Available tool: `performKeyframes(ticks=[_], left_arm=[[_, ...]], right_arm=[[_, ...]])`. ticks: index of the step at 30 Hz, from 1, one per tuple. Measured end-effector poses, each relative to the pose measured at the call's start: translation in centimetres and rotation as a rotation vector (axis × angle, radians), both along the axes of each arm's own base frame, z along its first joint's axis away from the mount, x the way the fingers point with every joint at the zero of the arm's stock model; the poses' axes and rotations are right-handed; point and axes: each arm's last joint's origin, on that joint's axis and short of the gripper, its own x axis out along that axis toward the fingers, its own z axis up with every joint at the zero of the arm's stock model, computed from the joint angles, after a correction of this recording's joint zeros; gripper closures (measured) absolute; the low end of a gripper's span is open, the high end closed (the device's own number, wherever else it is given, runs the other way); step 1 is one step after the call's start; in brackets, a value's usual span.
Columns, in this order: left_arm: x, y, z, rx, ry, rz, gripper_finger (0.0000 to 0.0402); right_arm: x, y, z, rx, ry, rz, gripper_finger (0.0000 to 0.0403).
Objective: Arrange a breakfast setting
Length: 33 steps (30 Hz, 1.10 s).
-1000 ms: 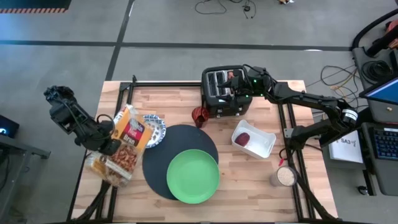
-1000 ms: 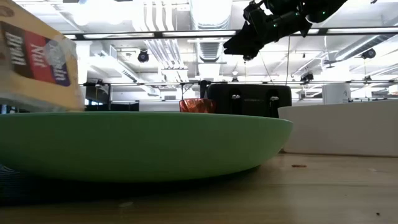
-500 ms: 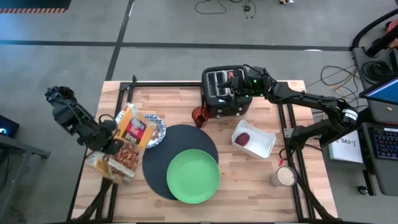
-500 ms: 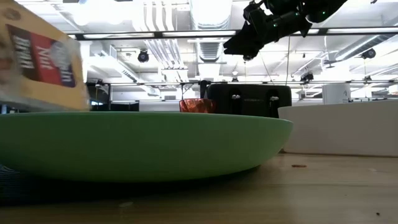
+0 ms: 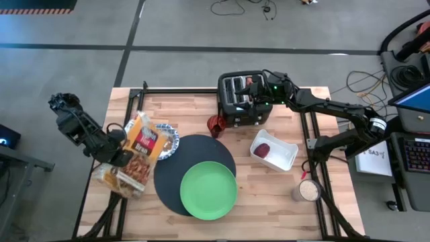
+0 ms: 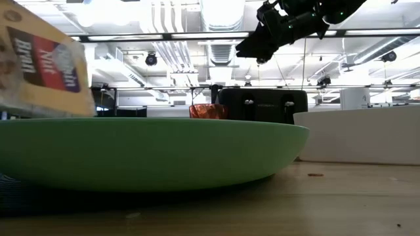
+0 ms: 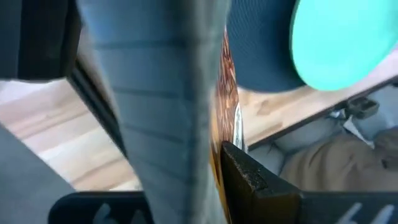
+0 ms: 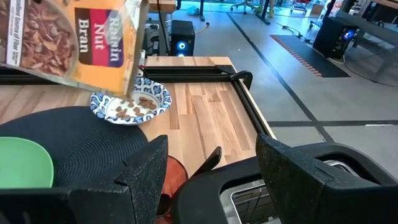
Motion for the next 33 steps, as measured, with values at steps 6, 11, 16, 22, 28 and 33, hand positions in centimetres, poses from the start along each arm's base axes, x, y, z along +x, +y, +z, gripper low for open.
performKeyframes(ticks=[6, 11, 16, 22, 28, 33], left_arm=[[-0.07, 0.08, 0.17, -0.003, -0.011, 0.015, 0.0402], [-0.03, -0.11, 0.32, -0.025, 0.002, -0.023, 0.0402], [-0.03, -0.15, 0.09, -0.029, 0.022, -0.029, 0.0402], [0.02, -0.09, 0.08, -0.014, 0.01, -0.009, 0.0402], [0.01, -0.01, -0.03, 0.002, 0.002, 0.003, 0.0402], [-0.05, -0.3, -0.05, -0.05, 0.051, -0.039, 0.0402]], right_arm=[[0.0, 0.0, 0.0, 0.002, 0.0, 0.0, 0.017], [0.0, 0.0, 0.0, 0.002, 0.0, -0.001, 0.017], [0.0, 0.0, 0.0, 0.002, 0.0, 0.0, 0.017], [0.0, 0.0, 0.0, 0.002, 0.0, 0.0, 0.017], [0.0, 0.0, 0.0, 0.002, 0.0, 0.0, 0.017], [0.0, 0.0, 0.0, 0.002, -0.001, 0.0, 0.017]])
